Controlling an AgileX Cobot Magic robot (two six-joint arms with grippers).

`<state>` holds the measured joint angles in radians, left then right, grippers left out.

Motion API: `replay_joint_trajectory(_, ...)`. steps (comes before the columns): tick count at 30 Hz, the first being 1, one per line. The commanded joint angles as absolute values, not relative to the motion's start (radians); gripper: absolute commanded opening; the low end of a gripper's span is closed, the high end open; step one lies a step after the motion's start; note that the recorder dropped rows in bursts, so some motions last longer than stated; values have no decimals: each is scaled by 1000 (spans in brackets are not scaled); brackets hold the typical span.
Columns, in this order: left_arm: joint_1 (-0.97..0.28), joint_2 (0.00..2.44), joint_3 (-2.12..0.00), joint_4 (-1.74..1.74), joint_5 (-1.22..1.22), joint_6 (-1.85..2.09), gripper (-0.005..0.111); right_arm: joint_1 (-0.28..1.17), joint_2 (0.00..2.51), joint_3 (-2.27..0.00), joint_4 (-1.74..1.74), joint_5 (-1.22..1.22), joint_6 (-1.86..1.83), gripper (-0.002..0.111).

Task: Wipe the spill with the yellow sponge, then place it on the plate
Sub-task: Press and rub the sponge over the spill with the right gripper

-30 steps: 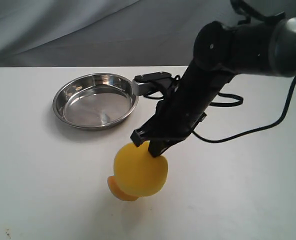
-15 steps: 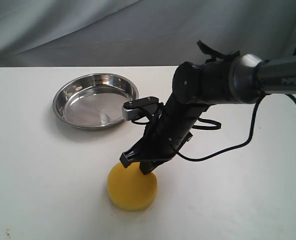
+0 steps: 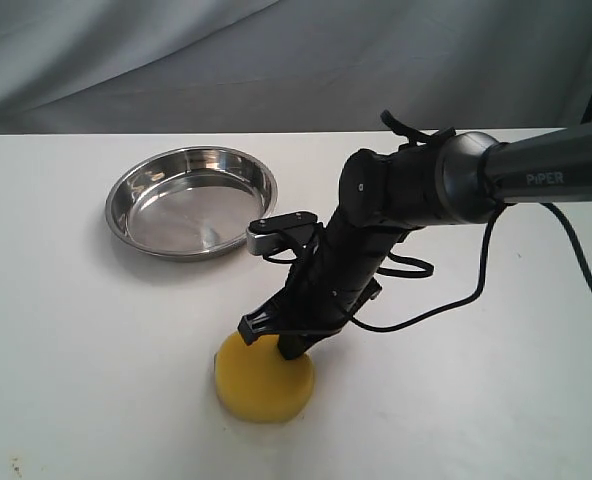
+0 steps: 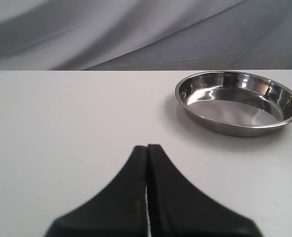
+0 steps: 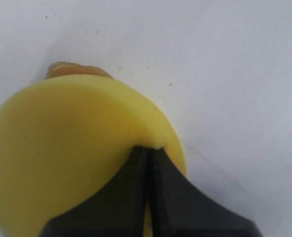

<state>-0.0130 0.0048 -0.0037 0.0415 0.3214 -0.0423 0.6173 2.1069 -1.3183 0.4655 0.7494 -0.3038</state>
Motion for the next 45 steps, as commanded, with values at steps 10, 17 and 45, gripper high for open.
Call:
replay_joint_trajectory(10,-10,0,0,40,310,-44,0,619,2121,-1317,460,746,-299,0)
replay_joint_trajectory(17,-10,0,0,40,310,-44,0,619,2102,-1317,460,751,-296,0)
replay_joint_trajectory(45,-10,0,0,40,310,-44,0,619,2102,-1375,538,791,-284,0)
